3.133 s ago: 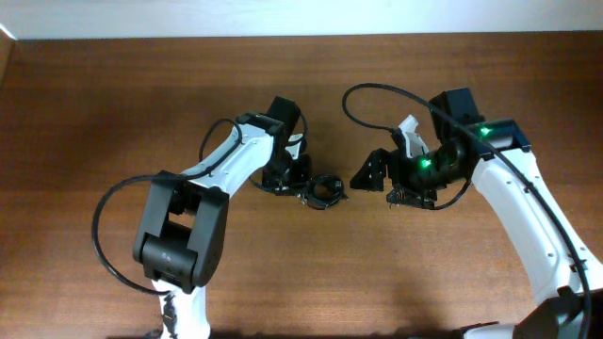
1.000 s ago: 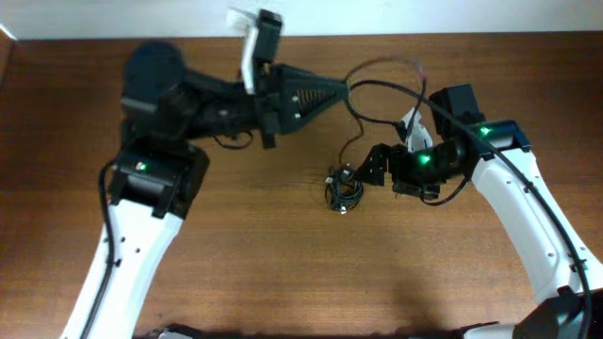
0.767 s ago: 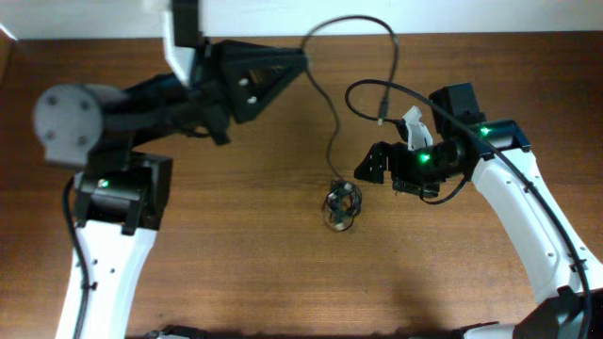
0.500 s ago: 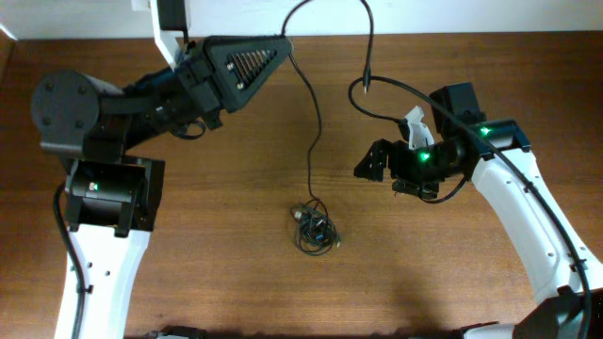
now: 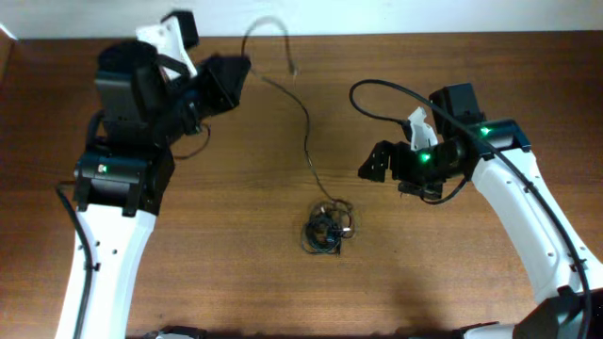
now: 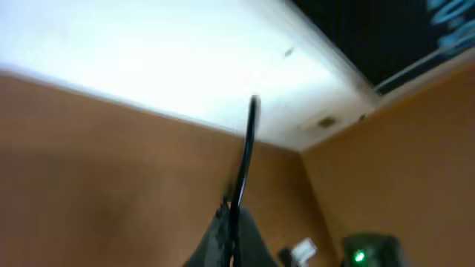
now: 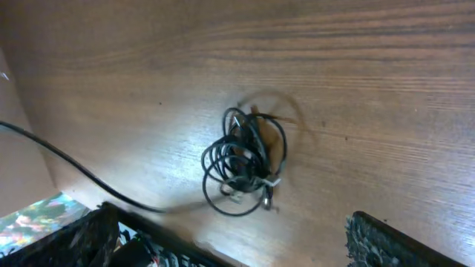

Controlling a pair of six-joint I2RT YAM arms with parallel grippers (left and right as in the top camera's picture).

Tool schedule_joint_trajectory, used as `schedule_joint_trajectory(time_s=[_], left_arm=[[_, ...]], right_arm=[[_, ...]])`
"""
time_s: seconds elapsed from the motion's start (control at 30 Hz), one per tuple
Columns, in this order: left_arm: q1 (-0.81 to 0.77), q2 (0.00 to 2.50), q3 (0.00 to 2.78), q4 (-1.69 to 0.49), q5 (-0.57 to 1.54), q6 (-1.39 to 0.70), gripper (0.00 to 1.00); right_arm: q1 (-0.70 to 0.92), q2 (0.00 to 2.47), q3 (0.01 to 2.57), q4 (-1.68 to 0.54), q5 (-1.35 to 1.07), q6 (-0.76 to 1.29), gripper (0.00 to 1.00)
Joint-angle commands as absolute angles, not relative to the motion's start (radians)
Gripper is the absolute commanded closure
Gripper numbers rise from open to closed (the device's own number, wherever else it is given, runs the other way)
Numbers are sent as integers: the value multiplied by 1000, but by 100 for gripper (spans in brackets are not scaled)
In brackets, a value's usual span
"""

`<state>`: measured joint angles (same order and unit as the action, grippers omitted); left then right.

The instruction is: Untangle cables

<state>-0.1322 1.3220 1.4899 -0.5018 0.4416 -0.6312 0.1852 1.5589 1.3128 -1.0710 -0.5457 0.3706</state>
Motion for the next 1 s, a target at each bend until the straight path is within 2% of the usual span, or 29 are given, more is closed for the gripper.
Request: schedule_joint_trajectory(time_s=[0.0, 0.07, 0.13, 0.2, 0.37, 0.5, 0.67, 0.73, 0.83, 0.87, 0.97], left_arm=[[-129, 1269, 1572, -393, 435, -569, 100], [-129, 1256, 1577, -442, 333, -503, 100], [-129, 1271, 1571, -621, 152, -499, 100], [-128, 1298, 1571, -723, 123, -499, 100], [-128, 1308, 1572, -720, 122, -499, 100], [-128, 1309, 1572, -767, 4, -499, 100], [-128, 1309, 1572, -833, -133, -499, 100], [-128, 1309, 1571, -843, -161, -499, 100], [-128, 1309, 1572, -847, -165, -499, 100], [-128, 1309, 1572, -849, -165, -499, 100], [-128, 1309, 1572, -861, -165, -499, 100]], right_arm=[[191, 1562, 1324, -1093, -537, 376, 2], [191, 1562, 1324, -1086, -537, 376, 2], [191, 1562, 1324, -1082, -537, 375, 2], [192, 1562, 1324, -1079, -537, 337, 2], [295, 1567, 1322, -995, -510, 188, 1], [417, 1629, 1322, -1006, -251, 211, 1], [431, 1740, 1322, -1039, -158, 233, 2], [431, 1783, 1322, -1052, -191, 140, 1], [432, 1808, 1321, -1013, -218, 137, 1], [432, 1810, 1321, -995, -238, 133, 3], [432, 1810, 1318, -944, -285, 101, 32]])
